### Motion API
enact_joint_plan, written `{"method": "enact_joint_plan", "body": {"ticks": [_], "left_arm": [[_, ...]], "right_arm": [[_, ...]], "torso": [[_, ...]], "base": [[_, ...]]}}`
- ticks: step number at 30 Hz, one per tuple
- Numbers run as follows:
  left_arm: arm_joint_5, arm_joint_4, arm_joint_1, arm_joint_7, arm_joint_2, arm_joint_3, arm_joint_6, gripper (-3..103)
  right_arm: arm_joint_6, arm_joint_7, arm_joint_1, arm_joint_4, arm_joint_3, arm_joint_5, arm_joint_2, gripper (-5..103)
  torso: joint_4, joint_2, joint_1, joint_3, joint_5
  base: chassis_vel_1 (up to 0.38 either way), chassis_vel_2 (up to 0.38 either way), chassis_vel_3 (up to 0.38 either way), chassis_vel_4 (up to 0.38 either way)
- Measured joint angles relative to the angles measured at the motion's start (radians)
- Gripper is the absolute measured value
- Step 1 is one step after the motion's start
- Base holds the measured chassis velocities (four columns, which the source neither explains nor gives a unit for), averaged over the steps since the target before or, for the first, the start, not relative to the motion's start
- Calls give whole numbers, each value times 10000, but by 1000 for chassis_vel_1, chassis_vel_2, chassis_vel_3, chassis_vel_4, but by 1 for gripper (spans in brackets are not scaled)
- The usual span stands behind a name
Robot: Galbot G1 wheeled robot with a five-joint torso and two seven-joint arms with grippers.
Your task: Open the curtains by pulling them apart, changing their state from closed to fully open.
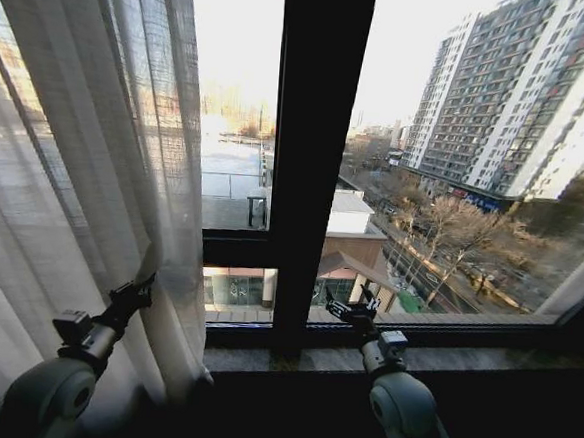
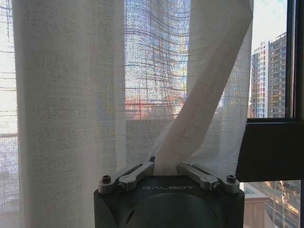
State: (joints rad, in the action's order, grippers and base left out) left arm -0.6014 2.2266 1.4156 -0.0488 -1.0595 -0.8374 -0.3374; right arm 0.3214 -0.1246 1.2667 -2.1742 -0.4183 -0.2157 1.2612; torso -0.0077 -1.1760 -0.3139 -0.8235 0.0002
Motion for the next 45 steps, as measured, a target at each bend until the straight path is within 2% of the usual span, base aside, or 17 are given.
{"method": "enact_joint_plan", "body": {"ticks": [15,45], "left_arm": [[-23,175,171,24,-17,-56,-107,0],[0,574,478,-23,-123,-244,-102,0]], "right_arm": [[42,-9,319,-287,100,128,44,100],[-28,-28,634,-548,324,264,86,100]], "torso": [[3,0,0,0,-2],[0,-1,-2,-1,1]], "base": [[110,126,-124,-112],[332,331,-335,-331]]}}
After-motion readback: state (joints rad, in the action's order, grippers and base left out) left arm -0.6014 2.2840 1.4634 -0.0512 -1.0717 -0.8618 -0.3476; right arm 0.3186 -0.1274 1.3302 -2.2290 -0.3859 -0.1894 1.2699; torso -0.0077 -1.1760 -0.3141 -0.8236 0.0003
